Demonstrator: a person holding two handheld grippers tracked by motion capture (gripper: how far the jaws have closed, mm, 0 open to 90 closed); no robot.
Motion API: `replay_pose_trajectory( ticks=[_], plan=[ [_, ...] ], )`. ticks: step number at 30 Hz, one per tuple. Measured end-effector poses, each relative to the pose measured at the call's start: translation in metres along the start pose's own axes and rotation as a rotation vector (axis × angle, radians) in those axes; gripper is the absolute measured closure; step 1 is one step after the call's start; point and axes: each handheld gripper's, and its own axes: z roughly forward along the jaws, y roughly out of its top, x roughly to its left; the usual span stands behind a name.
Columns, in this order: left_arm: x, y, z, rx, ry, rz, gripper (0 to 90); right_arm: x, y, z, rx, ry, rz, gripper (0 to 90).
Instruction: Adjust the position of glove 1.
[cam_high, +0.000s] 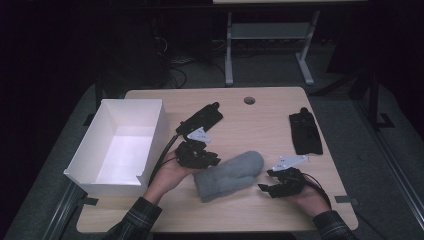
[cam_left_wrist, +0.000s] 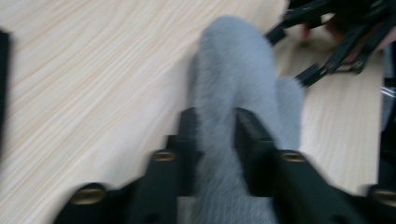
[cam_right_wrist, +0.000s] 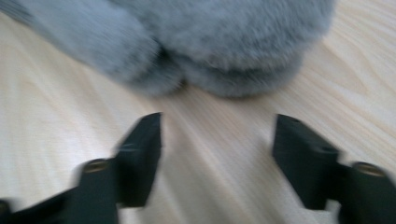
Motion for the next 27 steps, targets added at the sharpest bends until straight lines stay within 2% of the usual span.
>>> replay_pose_trajectory(
  ticks=[2, 3, 5, 7, 9, 11, 12, 13, 15, 18, 23, 24, 25, 27],
  plan=[
    [0.004, -0.005, 0.000, 0.023, 0.033, -0.011, 86.0, 0.004, 0.002, -0.004, 0.003, 0.034, -0.007, 62.1],
    [0.006, -0.008, 0.002, 0.033, 0.042, -0.025, 87.6, 0.006, 0.003, -0.004, 0.010, 0.055, -0.011, 70.1],
    [0.008, -0.012, 0.006, 0.050, 0.054, -0.038, 88.2, 0.011, 0.004, -0.003, 0.031, 0.090, -0.020, 79.7],
    [0.010, -0.018, 0.011, 0.076, 0.057, -0.040, 88.2, 0.017, 0.005, 0.000, 0.049, 0.138, -0.043, 84.9],
    [0.011, -0.024, 0.017, 0.102, 0.052, -0.044, 88.1, 0.024, 0.006, 0.003, 0.060, 0.164, -0.064, 85.7],
    [0.011, -0.027, 0.020, 0.105, 0.050, -0.058, 88.1, 0.031, 0.009, 0.007, 0.060, 0.184, -0.073, 85.7],
    [0.011, -0.028, 0.020, 0.113, 0.044, -0.051, 88.1, 0.033, 0.010, 0.009, 0.053, 0.183, -0.085, 85.7],
    [0.010, -0.030, 0.019, 0.103, 0.037, -0.067, 88.1, 0.034, 0.012, 0.011, 0.049, 0.178, -0.091, 85.7],
    [0.010, -0.032, 0.017, 0.111, 0.024, -0.064, 87.9, 0.037, 0.016, 0.014, 0.030, 0.169, -0.086, 87.1],
    [0.006, -0.038, 0.015, 0.100, 0.008, -0.084, 87.6, 0.035, 0.021, 0.017, 0.015, 0.156, -0.083, 88.9],
    [-0.002, -0.049, 0.010, 0.099, -0.023, -0.089, 87.3, 0.030, 0.028, 0.027, 0.029, 0.133, -0.072, 90.0],
    [-0.003, -0.051, 0.008, 0.100, -0.025, -0.085, 86.7, 0.029, 0.029, 0.029, 0.032, 0.125, -0.084, 90.0],
    [-0.006, -0.052, 0.008, 0.090, -0.023, -0.099, 86.6, 0.028, 0.031, 0.032, 0.032, 0.121, -0.086, 90.0],
    [-0.006, -0.055, 0.005, 0.099, -0.029, -0.078, 86.6, 0.027, 0.034, 0.035, 0.030, 0.118, -0.082, 90.0]
  ],
)
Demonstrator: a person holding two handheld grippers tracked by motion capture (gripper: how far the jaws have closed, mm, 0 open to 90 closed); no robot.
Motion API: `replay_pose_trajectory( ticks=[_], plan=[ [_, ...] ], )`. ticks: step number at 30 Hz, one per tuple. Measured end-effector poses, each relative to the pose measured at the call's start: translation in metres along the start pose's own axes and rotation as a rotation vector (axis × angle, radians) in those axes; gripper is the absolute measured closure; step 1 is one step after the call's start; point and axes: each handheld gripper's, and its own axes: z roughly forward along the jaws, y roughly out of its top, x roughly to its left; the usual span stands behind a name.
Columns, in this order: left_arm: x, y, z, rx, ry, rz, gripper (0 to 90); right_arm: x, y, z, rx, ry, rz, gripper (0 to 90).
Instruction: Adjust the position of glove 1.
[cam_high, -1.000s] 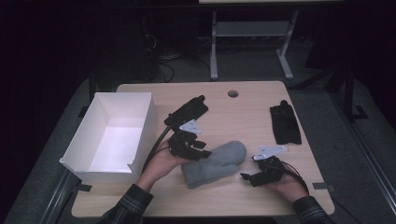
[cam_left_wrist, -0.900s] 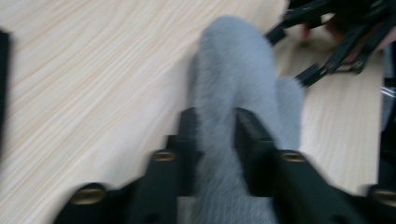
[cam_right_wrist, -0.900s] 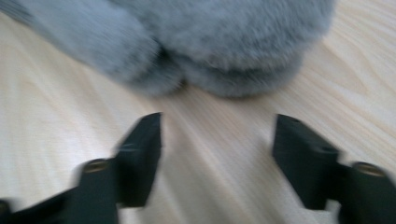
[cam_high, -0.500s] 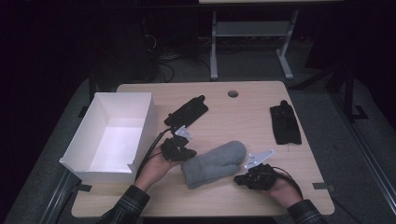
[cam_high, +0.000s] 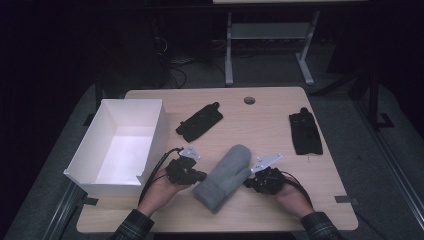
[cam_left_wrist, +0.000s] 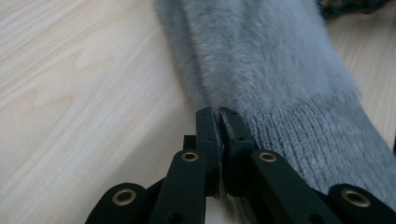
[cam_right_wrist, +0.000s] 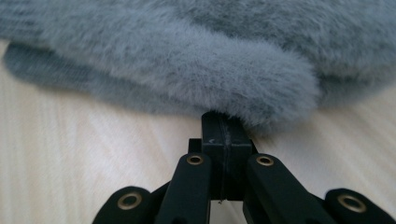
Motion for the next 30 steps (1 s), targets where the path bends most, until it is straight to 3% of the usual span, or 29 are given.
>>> replay_pose_trajectory(
  ticks=[1, 2, 5, 6, 7, 10, 15, 17, 20, 24, 30],
  plan=[
    [-0.003, -0.002, 0.000, -0.010, -0.004, -0.022, 86.5, 0.000, 0.001, 0.001, 0.002, -0.004, -0.002, 90.0],
    [-0.003, -0.003, 0.000, 0.004, -0.009, -0.004, 86.6, -0.001, 0.003, 0.002, -0.001, -0.008, -0.007, 90.0],
    [-0.008, -0.005, 0.002, -0.007, -0.024, -0.017, 86.5, -0.002, 0.009, 0.006, -0.016, -0.018, -0.021, 90.0],
    [-0.008, -0.005, 0.002, 0.004, -0.028, 0.004, 86.3, -0.003, 0.012, 0.007, -0.017, -0.018, -0.015, 90.0],
    [-0.011, -0.005, 0.004, -0.004, -0.029, -0.010, 85.9, -0.003, 0.013, 0.008, -0.019, -0.018, -0.015, 90.0],
    [-0.014, -0.005, 0.007, 0.018, -0.038, 0.011, 84.8, -0.006, 0.019, 0.011, -0.021, -0.023, -0.021, 90.0],
    [-0.010, -0.006, 0.006, 0.032, -0.016, 0.020, 78.1, -0.007, 0.024, 0.016, -0.024, -0.024, -0.027, 90.0],
    [-0.007, -0.006, 0.004, 0.022, -0.008, 0.019, 72.1, -0.008, 0.022, 0.014, -0.024, -0.027, -0.036, 85.6],
    [-0.004, -0.005, 0.001, -0.001, 0.004, -0.008, 60.0, -0.009, 0.020, 0.011, -0.038, -0.036, -0.028, 71.3],
    [-0.002, -0.003, -0.006, -0.078, 0.001, -0.014, 44.0, -0.013, 0.016, 0.010, -0.039, -0.053, -0.008, 54.1],
    [-0.001, 0.004, -0.015, -0.132, 0.032, -0.013, 23.4, -0.017, 0.010, 0.005, -0.053, -0.096, -0.002, 33.1]
  ],
)
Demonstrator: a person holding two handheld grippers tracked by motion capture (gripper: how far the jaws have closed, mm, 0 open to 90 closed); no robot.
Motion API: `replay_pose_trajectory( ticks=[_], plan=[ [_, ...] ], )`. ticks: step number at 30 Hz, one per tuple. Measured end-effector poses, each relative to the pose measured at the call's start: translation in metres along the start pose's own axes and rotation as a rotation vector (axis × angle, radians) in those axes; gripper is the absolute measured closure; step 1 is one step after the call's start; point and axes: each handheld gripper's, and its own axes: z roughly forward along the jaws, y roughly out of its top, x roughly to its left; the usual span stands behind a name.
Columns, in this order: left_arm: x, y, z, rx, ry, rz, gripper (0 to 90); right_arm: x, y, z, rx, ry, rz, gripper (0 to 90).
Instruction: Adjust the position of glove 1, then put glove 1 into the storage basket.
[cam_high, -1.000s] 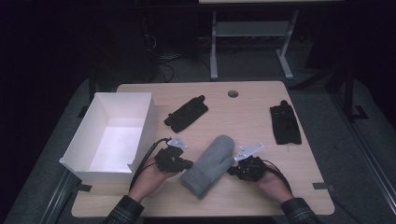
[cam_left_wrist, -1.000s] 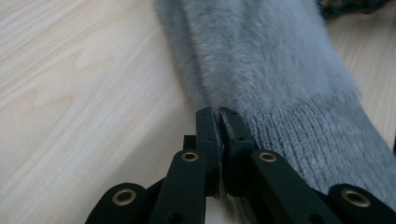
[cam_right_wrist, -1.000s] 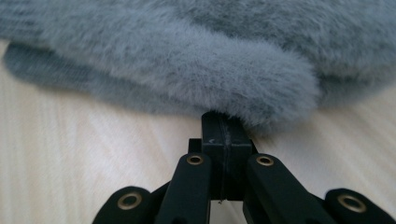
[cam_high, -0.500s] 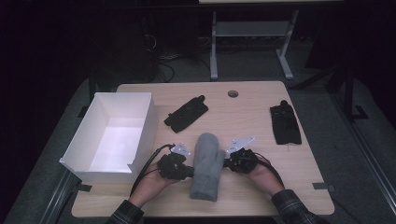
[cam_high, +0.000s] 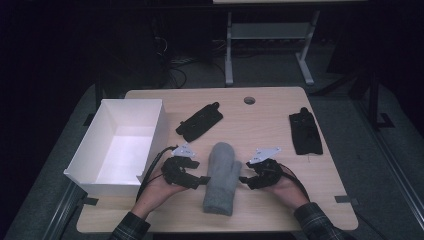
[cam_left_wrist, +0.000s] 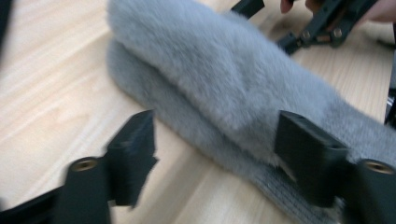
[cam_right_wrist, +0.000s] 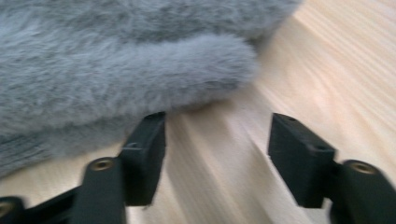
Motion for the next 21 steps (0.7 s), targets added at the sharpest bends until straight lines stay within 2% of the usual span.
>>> replay_pose_trajectory(
  ticks=[3, 4, 6, 10, 11, 12, 16, 17, 18, 21],
  plan=[
    [-0.001, 0.007, 0.000, 0.013, 0.018, 0.020, 17.7, -0.004, -0.003, -0.001, -0.004, -0.016, 0.005, 28.1],
    [-0.002, 0.008, 0.001, 0.002, 0.020, 0.010, 17.4, -0.005, -0.004, -0.002, -0.003, -0.016, 0.005, 26.5],
    [-0.004, 0.014, 0.002, 0.008, 0.024, 0.032, 13.9, -0.007, -0.006, -0.002, -0.004, -0.022, 0.006, 23.2],
    [-0.009, 0.024, 0.006, 0.004, 0.021, 0.049, 12.8, -0.010, -0.009, 0.001, 0.005, -0.028, 0.013, 16.6],
    [-0.010, 0.027, 0.007, 0.005, 0.024, 0.061, 12.7, -0.010, -0.009, 0.002, 0.012, -0.028, 0.020, 14.4],
    [-0.012, 0.030, 0.010, -0.004, 0.028, 0.056, 12.6, -0.011, -0.010, 0.003, 0.018, -0.028, 0.013, 14.1],
    [-0.012, 0.037, 0.018, 0.014, 0.053, 0.077, 12.7, -0.011, -0.011, 0.005, 0.012, -0.029, 0.024, 11.3],
    [-0.012, 0.037, 0.020, 0.012, 0.052, 0.063, 12.6, -0.011, -0.012, 0.006, 0.007, -0.028, 0.032, 10.2],
    [-0.010, 0.038, 0.021, 0.021, 0.057, 0.072, 12.6, -0.012, -0.013, 0.006, -0.002, -0.031, 0.028, 9.8],
    [-0.007, 0.039, 0.027, 0.026, 0.063, 0.055, 12.6, -0.012, -0.014, 0.006, -0.015, -0.029, 0.033, 9.6]
  ],
)
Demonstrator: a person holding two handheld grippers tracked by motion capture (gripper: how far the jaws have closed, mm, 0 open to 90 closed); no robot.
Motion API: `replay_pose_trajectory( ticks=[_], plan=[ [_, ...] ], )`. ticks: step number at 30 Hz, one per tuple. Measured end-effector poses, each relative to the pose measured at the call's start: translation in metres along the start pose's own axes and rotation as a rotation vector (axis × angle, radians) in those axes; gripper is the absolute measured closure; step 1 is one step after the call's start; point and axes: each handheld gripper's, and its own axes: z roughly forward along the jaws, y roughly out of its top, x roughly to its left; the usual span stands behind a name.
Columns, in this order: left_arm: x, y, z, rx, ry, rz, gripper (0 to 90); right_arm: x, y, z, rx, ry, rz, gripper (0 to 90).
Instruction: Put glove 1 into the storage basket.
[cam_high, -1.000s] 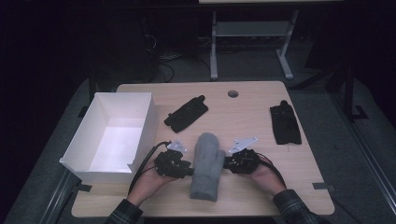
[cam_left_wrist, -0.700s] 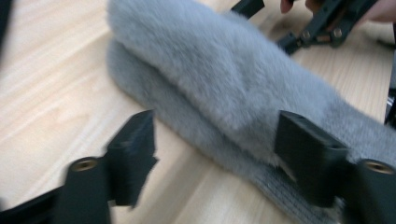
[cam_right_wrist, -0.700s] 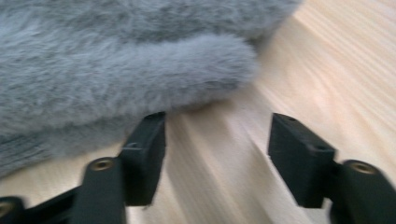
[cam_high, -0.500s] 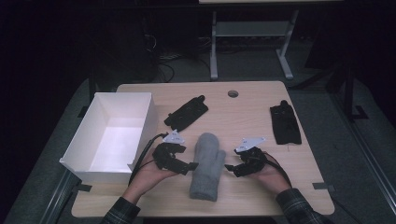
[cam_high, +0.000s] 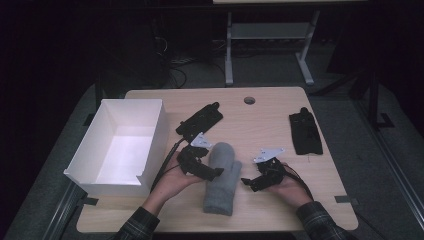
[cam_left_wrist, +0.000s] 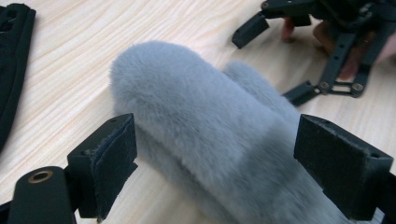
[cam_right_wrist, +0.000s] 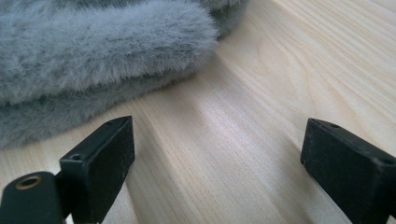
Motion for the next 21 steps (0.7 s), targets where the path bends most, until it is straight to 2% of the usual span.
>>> replay_pose_trajectory(
  ticks=[3, 6, 12, 16, 18, 21],
  plan=[
    [0.003, 0.000, 0.008, 0.011, 0.012, -0.001, 12.6, 0.000, -0.001, 0.000, -0.006, -0.005, 0.001, 9.1],
    [0.004, -0.002, 0.017, 0.019, 0.004, -0.017, 12.5, 0.000, -0.001, 0.001, -0.011, -0.010, -0.005, 9.0],
    [0.008, -0.011, 0.030, 0.047, 0.013, -0.033, 12.5, 0.000, -0.001, 0.001, -0.012, -0.008, 0.005, 9.0],
    [0.009, -0.015, 0.035, 0.063, 0.017, -0.021, 12.5, 0.001, -0.001, 0.001, -0.013, -0.009, 0.009, 9.1],
    [0.010, -0.017, 0.038, 0.069, 0.012, -0.022, 12.5, 0.001, -0.001, 0.001, -0.013, -0.010, 0.009, 9.1],
    [0.012, -0.021, 0.043, 0.076, -0.004, -0.044, 12.5, 0.001, -0.001, 0.001, -0.013, -0.010, 0.010, 9.0]
  ],
)
